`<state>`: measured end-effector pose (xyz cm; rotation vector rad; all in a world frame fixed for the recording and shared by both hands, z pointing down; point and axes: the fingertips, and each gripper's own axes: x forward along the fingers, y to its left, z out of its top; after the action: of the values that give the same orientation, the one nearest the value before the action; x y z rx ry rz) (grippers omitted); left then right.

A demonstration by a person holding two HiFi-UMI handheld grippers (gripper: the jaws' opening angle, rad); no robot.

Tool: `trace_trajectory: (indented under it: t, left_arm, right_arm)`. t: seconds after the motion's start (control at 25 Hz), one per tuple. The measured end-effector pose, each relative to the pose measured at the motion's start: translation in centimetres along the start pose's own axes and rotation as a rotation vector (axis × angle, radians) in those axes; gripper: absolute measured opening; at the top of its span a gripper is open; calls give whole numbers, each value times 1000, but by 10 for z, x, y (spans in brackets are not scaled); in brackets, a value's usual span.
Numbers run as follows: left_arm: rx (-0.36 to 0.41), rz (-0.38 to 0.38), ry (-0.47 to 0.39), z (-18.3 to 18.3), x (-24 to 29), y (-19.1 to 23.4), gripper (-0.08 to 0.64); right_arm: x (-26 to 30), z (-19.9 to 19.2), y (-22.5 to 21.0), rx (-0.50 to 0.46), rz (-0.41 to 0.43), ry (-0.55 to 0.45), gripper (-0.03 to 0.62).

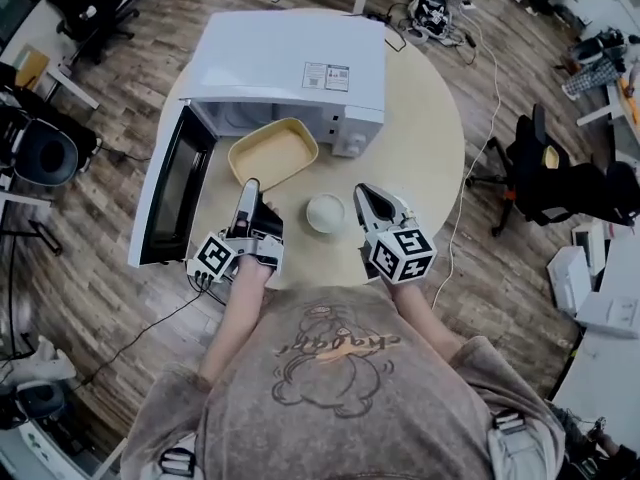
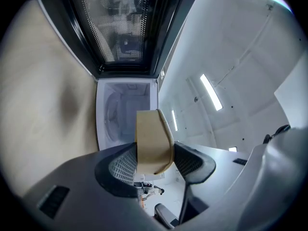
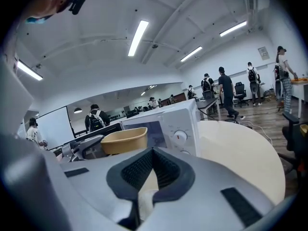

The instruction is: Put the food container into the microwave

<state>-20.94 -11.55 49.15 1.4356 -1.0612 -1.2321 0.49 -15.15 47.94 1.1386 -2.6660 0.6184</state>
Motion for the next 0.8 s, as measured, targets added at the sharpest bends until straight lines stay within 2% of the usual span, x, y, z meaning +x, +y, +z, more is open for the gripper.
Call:
trace_trajectory:
  t: [0.32,0.8]
  left_arm:
    - [0,1,-3,1,2,5,245]
    - [48,23,-7,15,25,29,245]
  right_arm:
    - [-12,1,2,7,-31,-12,-3]
    - [-26,1,-1,-2,-52,-13,-3]
